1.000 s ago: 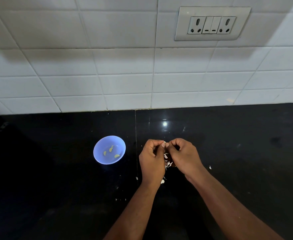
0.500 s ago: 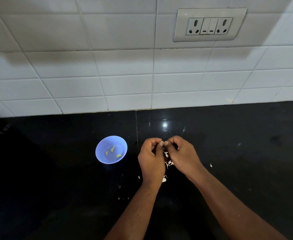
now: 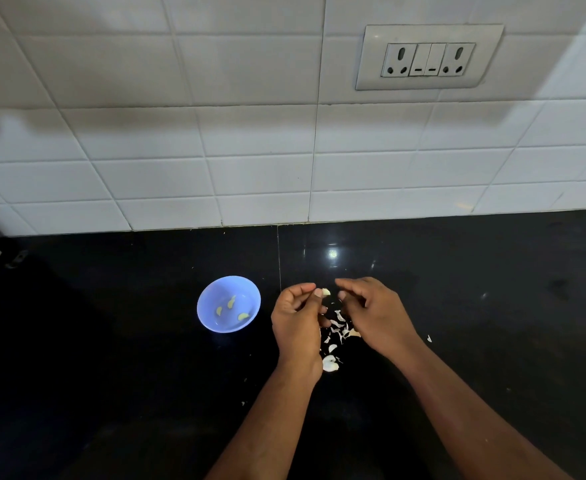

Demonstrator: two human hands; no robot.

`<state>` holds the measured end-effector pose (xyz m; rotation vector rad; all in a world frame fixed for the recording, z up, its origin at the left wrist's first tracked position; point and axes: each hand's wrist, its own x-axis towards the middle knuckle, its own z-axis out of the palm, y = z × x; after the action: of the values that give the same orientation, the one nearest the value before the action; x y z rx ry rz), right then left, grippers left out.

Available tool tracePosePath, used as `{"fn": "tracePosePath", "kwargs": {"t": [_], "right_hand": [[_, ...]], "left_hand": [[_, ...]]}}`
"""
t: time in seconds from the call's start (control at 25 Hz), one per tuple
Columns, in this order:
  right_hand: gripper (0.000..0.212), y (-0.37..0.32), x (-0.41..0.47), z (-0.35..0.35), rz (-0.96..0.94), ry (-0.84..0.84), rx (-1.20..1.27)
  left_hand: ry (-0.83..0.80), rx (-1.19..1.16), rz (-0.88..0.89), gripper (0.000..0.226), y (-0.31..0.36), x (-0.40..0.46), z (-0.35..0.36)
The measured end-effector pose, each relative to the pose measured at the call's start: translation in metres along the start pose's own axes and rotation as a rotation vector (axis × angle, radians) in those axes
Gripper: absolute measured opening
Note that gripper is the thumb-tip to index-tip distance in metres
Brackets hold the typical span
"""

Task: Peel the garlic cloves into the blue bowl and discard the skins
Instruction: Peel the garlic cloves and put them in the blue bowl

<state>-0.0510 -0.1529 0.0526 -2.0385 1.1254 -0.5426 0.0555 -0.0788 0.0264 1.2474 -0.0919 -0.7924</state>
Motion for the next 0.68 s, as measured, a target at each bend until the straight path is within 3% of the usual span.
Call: {"fn": "tracePosePath", "kwargs": {"t": [0.16,0.32,0.56,0.68], "right_hand": [[0.013,-0.007,-0.004,0.009,-0.022,0.022,0.203],[0.009,-0.006,-0.001,0.011,-0.020,0.054,0.213],[0.011,-0.002,0.006,-0.004,-0.098,-0.104,0.107],[0.012,-0.002,0.008,-0.007,-0.018,-0.153,0.311]], "left_hand": [[-0.030,-0.052,-0.059,0.021,0.002,0.000,-0.001],[-0.058,0.000,-0.036,0.024,0.007,-0.001,-0.005],[-0.197,0.389,0.197,0.038,0.018,0.002,-0.016],[-0.237,0.437,0.224,0.043,0.023,0.004,-0.018]]}}
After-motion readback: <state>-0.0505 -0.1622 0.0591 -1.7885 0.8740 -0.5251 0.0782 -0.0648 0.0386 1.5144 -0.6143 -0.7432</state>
